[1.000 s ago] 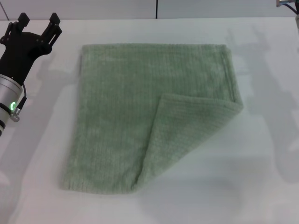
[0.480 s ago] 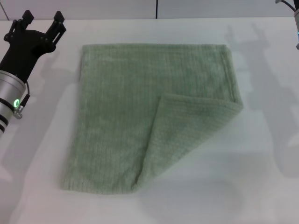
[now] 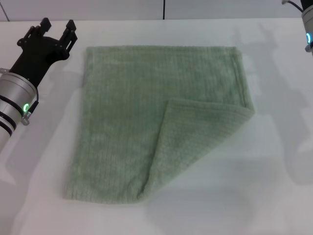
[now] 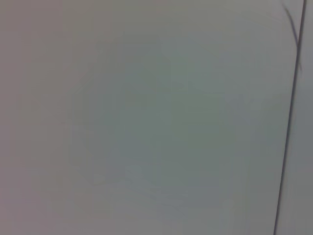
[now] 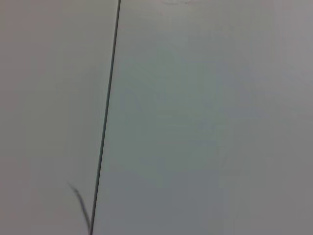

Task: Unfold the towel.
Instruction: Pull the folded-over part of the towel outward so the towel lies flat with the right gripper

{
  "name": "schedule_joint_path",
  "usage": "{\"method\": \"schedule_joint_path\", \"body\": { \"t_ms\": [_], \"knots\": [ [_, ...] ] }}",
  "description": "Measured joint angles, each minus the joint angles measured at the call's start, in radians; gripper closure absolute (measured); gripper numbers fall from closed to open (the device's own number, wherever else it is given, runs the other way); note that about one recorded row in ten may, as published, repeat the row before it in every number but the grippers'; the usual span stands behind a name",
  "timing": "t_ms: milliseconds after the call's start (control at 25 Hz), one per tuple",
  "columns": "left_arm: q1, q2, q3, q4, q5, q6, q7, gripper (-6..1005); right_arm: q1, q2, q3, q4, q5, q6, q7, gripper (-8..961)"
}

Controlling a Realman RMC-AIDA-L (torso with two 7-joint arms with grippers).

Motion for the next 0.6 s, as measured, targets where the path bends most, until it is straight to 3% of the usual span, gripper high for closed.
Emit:
{"method": "schedule_joint_path", "body": {
  "t_ms": [120, 400, 600],
  "knots": [
    [-0.001, 0.001, 0.001, 0.000, 0.001, -0.014, 0.000, 295, 0.006, 0.000, -0.001, 0.000, 0.005, 0.007, 0.006, 251],
    [-0.015, 0.001, 0.006, 0.001, 0.027, -0.043, 0.000, 496, 0.025, -0.003, 0.009, -0.001, 0.006, 0.049, 0.048, 251],
    [-0.070, 0.002, 0.080, 0.012, 0.032, -0.157, 0.000, 789, 0.041, -0.003, 0.023, -0.021, 0.006, 0.107, 0.049, 252]
  ]
}}
